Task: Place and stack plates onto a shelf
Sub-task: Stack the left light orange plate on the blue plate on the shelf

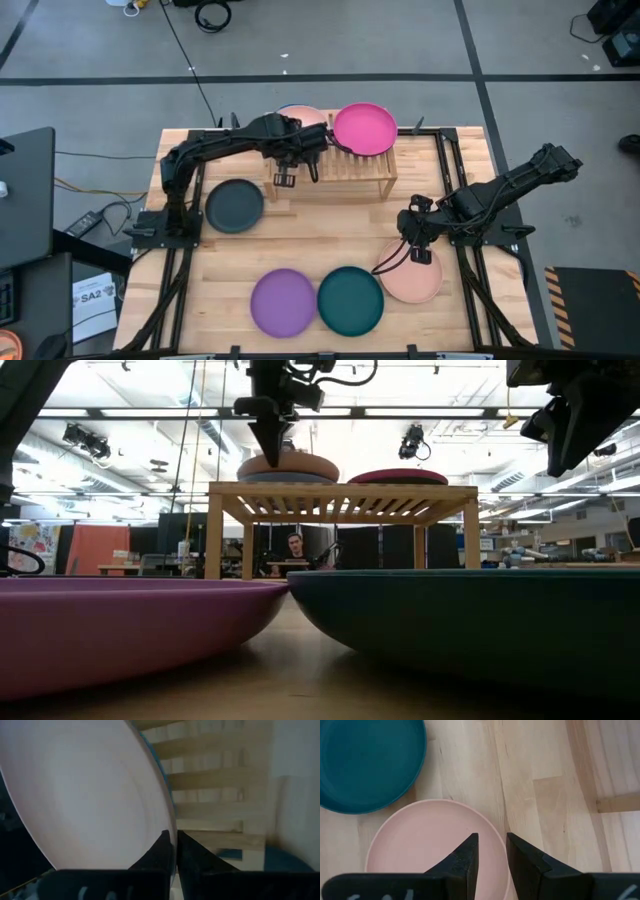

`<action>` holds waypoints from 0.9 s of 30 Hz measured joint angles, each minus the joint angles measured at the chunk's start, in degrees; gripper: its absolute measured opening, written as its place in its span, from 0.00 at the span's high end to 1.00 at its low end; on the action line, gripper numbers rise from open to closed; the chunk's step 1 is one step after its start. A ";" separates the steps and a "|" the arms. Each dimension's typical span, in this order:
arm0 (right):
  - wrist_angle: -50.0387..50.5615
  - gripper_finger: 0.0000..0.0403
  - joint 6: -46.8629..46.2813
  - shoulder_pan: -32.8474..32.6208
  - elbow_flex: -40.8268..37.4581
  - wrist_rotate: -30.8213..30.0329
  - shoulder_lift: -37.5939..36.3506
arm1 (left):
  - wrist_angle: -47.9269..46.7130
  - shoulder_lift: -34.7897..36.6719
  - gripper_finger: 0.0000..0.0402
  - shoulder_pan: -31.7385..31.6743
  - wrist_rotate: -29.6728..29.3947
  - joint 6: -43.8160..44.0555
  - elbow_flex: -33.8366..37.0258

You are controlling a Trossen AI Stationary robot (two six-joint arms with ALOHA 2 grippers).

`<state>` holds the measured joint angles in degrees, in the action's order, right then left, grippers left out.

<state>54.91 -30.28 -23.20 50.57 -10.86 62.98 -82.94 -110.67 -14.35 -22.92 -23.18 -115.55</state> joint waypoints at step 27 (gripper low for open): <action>0.01 0.74 0.00 0.00 0.00 0.01 0.00 | 2.23 0.04 0.76 0.00 -0.24 0.02 -0.04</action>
<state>54.92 -30.28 -23.20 50.57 -10.85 62.98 -80.71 -110.63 -14.35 -23.16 -23.16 -115.59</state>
